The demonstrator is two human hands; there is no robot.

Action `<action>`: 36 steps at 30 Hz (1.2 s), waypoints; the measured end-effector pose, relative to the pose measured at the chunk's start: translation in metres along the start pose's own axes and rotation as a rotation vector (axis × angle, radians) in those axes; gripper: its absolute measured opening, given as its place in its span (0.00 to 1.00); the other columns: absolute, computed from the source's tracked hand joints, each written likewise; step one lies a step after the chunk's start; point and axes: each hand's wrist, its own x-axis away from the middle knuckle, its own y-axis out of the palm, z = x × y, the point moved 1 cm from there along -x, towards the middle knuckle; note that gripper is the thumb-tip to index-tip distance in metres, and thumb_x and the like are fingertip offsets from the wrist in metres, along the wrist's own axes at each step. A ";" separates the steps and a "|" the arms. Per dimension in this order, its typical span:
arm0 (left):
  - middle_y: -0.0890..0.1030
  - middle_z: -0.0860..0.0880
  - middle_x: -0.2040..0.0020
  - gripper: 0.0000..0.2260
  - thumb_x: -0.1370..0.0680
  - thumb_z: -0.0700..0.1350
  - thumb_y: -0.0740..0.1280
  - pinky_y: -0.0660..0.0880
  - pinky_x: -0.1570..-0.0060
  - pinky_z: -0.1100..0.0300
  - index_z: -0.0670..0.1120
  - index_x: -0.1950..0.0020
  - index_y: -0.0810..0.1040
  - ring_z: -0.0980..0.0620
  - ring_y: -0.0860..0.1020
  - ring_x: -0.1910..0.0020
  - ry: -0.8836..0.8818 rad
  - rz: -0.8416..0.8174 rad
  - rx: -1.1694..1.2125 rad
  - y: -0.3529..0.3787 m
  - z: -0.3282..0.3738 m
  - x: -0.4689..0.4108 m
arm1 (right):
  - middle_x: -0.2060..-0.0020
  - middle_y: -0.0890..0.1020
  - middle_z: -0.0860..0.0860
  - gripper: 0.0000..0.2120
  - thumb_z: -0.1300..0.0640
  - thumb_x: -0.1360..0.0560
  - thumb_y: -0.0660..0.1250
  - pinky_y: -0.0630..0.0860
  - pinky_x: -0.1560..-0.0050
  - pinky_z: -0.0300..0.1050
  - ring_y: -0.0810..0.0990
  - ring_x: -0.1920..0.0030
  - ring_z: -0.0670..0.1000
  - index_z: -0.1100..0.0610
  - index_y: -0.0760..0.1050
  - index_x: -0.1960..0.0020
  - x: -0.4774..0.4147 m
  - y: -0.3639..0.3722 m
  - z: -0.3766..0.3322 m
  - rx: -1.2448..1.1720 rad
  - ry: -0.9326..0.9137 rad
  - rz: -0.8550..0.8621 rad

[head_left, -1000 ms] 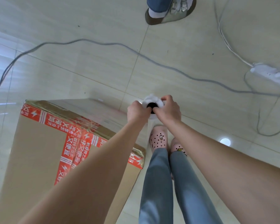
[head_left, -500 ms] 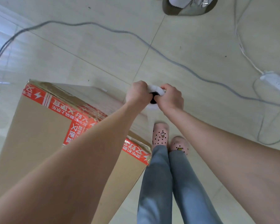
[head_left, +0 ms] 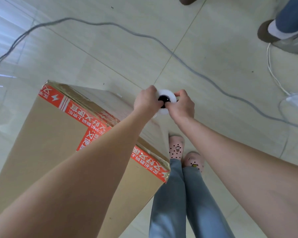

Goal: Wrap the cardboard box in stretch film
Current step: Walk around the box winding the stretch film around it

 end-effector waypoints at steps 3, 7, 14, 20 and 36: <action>0.78 0.47 0.40 0.23 0.24 0.42 0.63 0.72 0.53 0.56 0.54 0.29 0.69 0.44 0.77 0.41 0.130 0.009 -0.193 -0.007 0.011 -0.006 | 0.49 0.80 0.49 0.16 0.60 0.28 0.65 0.74 0.51 0.44 0.79 0.49 0.54 0.51 0.74 0.42 -0.006 -0.003 -0.010 0.089 -0.064 -0.066; 0.79 0.47 0.48 0.14 0.24 0.40 0.62 0.71 0.59 0.58 0.49 0.40 0.77 0.44 0.79 0.46 0.088 -0.004 -0.187 -0.011 0.012 -0.013 | 0.44 0.80 0.49 0.17 0.59 0.27 0.64 0.74 0.47 0.44 0.78 0.44 0.53 0.51 0.73 0.38 -0.013 -0.006 -0.022 0.150 -0.142 -0.097; 0.77 0.45 0.39 0.17 0.23 0.43 0.62 0.71 0.51 0.57 0.47 0.34 0.73 0.43 0.76 0.40 0.052 -0.045 -0.116 -0.017 0.015 -0.016 | 0.54 0.79 0.50 0.13 0.59 0.28 0.63 0.79 0.50 0.55 0.80 0.51 0.56 0.52 0.75 0.44 -0.016 -0.005 -0.025 0.007 0.006 -0.083; 0.78 0.44 0.45 0.14 0.23 0.39 0.60 0.70 0.59 0.57 0.46 0.38 0.76 0.42 0.78 0.47 0.072 0.018 -0.239 -0.025 0.025 -0.022 | 0.53 0.79 0.49 0.13 0.61 0.27 0.63 0.77 0.48 0.50 0.79 0.50 0.56 0.52 0.76 0.44 -0.028 -0.009 -0.036 0.098 -0.019 -0.117; 0.76 0.45 0.62 0.09 0.26 0.42 0.65 0.77 0.72 0.61 0.43 0.64 0.67 0.45 0.80 0.70 -0.457 0.144 0.535 -0.041 -0.001 -0.034 | 0.45 0.79 0.53 0.20 0.52 0.29 0.69 0.76 0.49 0.47 0.79 0.47 0.56 0.56 0.72 0.40 -0.055 -0.001 -0.081 0.223 -0.065 -0.321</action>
